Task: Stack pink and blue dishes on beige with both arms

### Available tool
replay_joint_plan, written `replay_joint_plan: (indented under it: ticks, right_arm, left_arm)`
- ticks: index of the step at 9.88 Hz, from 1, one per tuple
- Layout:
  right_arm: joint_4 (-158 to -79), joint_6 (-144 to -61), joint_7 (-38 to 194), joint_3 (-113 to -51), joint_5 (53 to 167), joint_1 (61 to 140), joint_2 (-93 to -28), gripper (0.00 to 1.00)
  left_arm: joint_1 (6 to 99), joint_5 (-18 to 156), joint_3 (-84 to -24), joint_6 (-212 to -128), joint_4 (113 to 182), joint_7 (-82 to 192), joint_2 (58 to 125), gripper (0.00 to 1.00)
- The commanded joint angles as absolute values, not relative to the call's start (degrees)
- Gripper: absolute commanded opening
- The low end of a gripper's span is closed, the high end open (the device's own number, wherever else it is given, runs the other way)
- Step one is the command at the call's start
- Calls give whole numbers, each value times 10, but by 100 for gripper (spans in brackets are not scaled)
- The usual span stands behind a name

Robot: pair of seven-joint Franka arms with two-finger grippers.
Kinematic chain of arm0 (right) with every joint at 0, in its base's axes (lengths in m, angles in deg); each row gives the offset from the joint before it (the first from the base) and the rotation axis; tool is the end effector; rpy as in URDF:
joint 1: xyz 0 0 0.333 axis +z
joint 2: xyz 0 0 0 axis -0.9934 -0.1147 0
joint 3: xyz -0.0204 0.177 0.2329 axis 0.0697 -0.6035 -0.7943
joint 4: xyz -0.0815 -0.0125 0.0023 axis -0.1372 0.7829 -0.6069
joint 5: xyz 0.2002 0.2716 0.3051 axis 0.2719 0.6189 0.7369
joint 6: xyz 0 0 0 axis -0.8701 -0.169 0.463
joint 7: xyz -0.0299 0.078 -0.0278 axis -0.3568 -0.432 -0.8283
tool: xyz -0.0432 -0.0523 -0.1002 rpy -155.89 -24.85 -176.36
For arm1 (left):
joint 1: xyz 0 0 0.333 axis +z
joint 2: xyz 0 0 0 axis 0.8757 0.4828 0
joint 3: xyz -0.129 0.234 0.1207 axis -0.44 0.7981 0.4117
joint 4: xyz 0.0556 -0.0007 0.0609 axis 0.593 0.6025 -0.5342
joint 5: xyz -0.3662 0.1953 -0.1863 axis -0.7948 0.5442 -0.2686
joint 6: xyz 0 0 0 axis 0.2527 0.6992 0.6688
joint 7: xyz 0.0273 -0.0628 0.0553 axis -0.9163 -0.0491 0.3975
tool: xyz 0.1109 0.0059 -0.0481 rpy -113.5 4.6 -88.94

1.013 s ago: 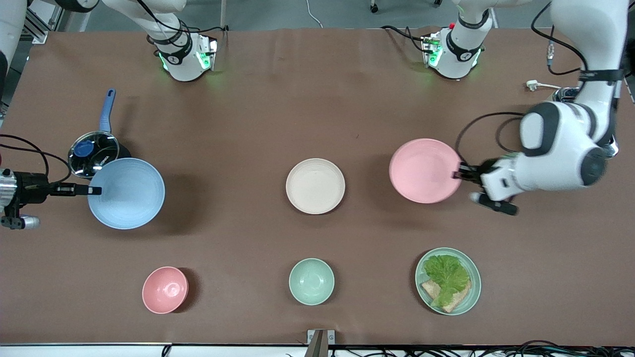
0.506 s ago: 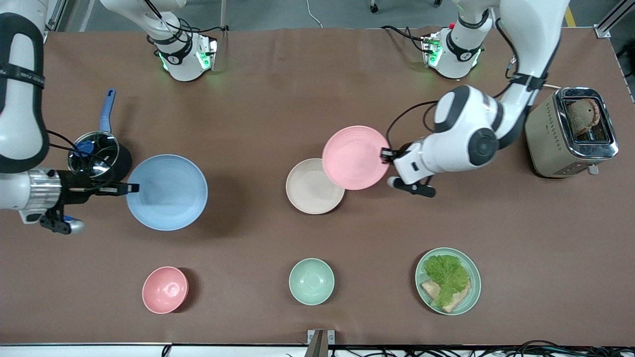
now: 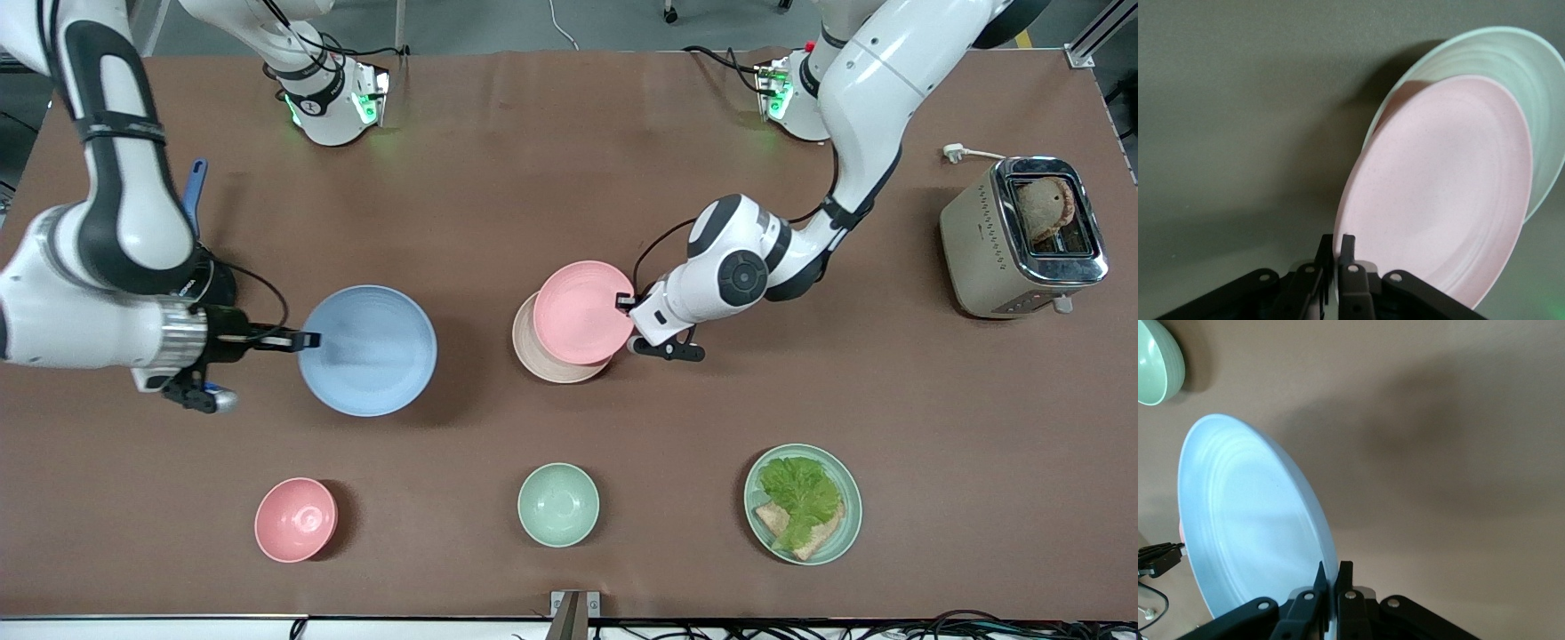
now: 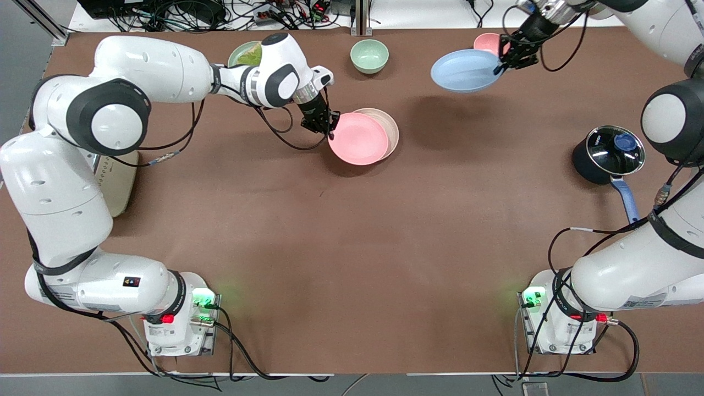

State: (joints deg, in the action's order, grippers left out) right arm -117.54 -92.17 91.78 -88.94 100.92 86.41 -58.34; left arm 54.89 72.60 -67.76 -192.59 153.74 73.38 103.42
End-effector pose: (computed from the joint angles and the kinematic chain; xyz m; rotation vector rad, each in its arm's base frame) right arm 0.6715 0.0973 0.3084 -2.6579 0.3504 0.3878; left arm 0.5301 -0.4174 0.1370 2.7957 -0.0848 -0.2833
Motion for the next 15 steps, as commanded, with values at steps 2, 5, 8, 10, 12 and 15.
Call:
replay_joint_plan:
  ticks: [2, 5, 8, 10, 12, 15]
  right_arm:
    - [-1244, -993, 974, -960, 1002, 856, -554, 1]
    - [-1282, -1049, 1007, -1036, 1008, 856, -557, 2]
    - [-1325, -1106, 1007, -1084, 1009, 857, -559, 3]
    - [-1348, -1192, 1035, -1129, 1014, 858, -563, 3]
    - [-1360, -1296, 1062, -1152, 1014, 885, -600, 3]
    - [-1366, -1338, 1074, -1152, 1014, 910, -621, 4]
  left_arm:
    - [537, 745, -679, -1971, 1521, 791, 1070, 15]
    - [530, 747, -678, -1997, 1488, 803, 1080, 92]
    - [587, 768, -686, -1862, 1501, 774, 952, 100]
    - [609, 778, -674, -1751, 1501, 772, 868, 100]
    - [627, 791, -654, -1704, 1497, 736, 817, 100]
    - [613, 791, -557, -1635, 1494, 651, 706, 100]
